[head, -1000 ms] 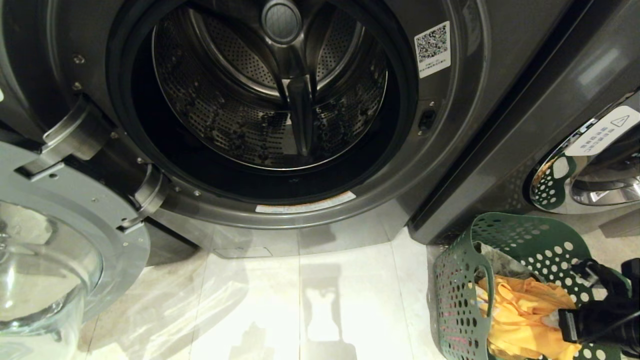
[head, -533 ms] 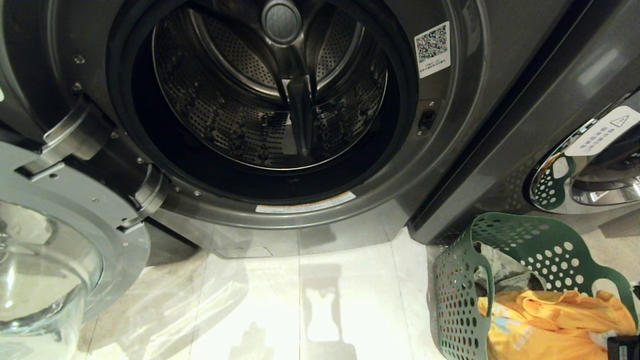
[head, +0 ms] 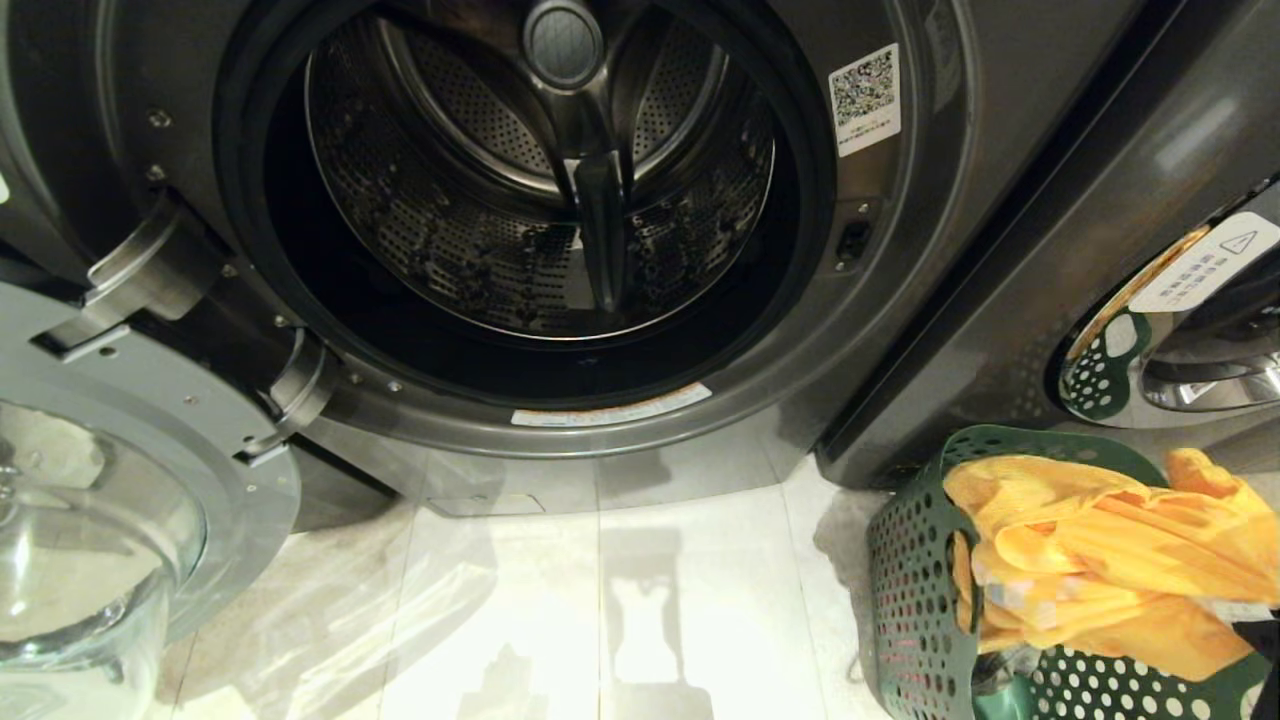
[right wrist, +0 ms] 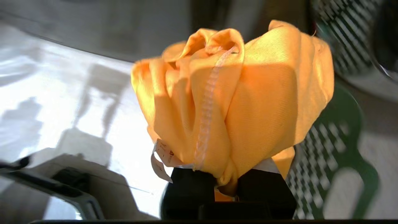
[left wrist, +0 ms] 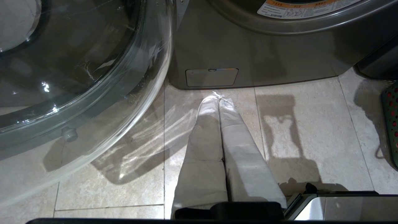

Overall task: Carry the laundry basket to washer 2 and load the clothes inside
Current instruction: Place the clothes into the washing machine

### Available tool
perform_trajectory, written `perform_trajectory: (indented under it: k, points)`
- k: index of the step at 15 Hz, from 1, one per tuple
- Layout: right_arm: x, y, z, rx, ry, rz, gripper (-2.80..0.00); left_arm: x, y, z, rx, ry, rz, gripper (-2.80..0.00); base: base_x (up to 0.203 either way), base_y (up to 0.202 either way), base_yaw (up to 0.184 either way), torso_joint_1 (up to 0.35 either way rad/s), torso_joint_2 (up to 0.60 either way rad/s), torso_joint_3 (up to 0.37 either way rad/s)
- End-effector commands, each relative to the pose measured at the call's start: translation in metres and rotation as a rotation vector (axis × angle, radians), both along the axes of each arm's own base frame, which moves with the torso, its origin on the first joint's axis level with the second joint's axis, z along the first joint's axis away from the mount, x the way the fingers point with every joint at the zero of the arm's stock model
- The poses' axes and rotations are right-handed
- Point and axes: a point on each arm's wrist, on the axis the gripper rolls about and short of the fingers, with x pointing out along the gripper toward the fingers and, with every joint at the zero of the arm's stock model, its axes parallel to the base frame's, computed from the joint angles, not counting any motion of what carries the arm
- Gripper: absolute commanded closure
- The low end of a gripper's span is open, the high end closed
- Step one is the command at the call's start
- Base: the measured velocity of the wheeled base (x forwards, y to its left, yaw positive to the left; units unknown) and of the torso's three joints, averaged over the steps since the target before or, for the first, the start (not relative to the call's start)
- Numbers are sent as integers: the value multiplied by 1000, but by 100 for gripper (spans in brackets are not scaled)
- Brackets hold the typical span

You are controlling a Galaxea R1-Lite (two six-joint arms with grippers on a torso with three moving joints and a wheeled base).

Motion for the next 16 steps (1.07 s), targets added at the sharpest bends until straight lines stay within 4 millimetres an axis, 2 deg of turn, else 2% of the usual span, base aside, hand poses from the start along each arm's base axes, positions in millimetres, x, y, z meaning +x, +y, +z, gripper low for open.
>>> perform_trajectory:
  k: [1,5,7,13,16]
  points:
    - [-4,12,12,-3,-63,132,0,1,0,-2,0,7,1,0,0,0,0,0,0,0]
    - [0,54,38,51,-135,482,0,1,0,-2,0,7,1,0,0,0,0,0,0,0]
    - [3,83,51,93,-169,567,0,1,0,-2,0,7,1,0,0,0,0,0,0,0]
    - [41,191,70,175,-211,546,0,1,0,-2,0,7,1,0,0,0,0,0,0,0]
    - [73,233,68,275,-285,516,0,1,0,-2,0,7,-1,0,0,0,0,0,0,0]
